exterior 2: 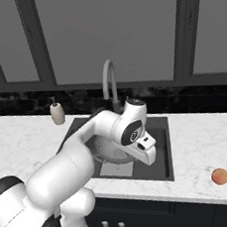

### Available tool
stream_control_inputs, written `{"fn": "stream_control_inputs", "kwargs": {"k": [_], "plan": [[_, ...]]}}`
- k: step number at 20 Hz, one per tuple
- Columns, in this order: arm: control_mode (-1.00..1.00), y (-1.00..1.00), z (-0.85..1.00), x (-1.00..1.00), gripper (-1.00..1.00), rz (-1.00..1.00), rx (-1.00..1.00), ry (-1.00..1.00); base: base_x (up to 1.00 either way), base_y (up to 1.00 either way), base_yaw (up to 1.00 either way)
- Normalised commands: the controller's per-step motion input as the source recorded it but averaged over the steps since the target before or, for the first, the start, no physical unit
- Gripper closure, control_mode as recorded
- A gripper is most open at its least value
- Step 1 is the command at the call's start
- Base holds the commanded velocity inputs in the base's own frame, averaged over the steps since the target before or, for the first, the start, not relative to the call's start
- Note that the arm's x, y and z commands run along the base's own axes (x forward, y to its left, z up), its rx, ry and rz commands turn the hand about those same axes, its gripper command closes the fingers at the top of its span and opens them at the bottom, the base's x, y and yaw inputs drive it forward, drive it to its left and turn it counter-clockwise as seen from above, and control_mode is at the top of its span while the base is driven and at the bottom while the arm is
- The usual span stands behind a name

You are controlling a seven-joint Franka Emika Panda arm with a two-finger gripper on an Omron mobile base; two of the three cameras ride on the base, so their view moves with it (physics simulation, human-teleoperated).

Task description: Put the colander in the sink, put the peach in the colander, and turn on the sink faucet and pour water over the colander.

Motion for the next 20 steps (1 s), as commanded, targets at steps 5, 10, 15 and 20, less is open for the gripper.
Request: {"fn": "stream_control_inputs", "kwargs": {"k": [5, 10, 15, 20], "plan": [[-1.0, 0.35, -0.39, 0.29, 1.0, 0.14, 0.0, -0.01, 0.0, 0.0, 0.0], [-1.0, 0.08, -0.26, 0.39, 1.0, 0.16, 0.0, -0.01, 0.0, 0.0, 0.0], [-1.0, 0.06, -0.25, 0.34, 1.0, 0.2, 0.0, 0.0, 0.0, 0.0, 0.0], [-1.0, 0.21, -0.32, 0.32, 1.0, 0.17, 0.0, 0.0, 0.0, 0.0, 0.0]]}}
